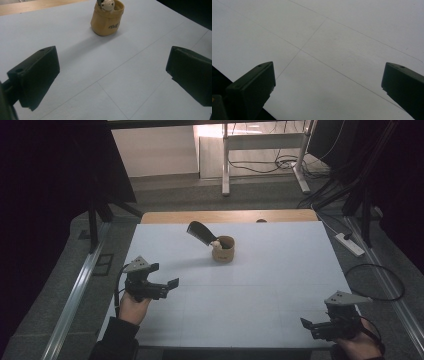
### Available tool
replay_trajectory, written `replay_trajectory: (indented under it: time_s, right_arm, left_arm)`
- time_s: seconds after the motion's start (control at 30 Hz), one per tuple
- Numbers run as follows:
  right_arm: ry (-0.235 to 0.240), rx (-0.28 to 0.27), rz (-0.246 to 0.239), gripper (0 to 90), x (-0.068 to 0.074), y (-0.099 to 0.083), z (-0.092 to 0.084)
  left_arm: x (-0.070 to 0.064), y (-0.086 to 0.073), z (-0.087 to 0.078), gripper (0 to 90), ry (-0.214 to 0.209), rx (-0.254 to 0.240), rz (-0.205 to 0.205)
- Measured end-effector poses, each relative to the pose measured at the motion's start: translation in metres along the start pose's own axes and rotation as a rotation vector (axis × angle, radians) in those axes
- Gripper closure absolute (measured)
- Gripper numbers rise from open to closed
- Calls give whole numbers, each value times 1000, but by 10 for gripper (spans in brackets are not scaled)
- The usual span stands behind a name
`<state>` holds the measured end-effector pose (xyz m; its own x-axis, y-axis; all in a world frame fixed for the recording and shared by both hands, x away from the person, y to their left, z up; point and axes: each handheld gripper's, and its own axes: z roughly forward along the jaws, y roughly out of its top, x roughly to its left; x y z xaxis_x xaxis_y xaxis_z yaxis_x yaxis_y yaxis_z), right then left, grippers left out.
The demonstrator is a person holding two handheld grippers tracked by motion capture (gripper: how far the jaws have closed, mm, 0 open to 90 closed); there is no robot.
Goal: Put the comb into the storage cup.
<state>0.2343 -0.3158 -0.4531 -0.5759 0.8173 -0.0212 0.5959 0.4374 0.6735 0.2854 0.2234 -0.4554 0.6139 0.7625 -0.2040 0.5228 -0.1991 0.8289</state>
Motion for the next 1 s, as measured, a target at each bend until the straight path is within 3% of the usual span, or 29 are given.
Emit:
replay_trajectory:
  time_s: [0.27, 0.7, 1.0]
  right_arm:
    - [-1, -1, 2, 0, 0, 0, -1]
    - [-7, -4, 16, 0, -1, -1, -1]
    - [-12, -3, 22, 0, -1, -1, -1]
  left_arm:
    - [-4, -11, -12, 0, 10, -1, -7]
    - [-12, -30, -23, 0, 51, 54, -2]
    - [-15, -42, -32, 0, 66, 69, -20]
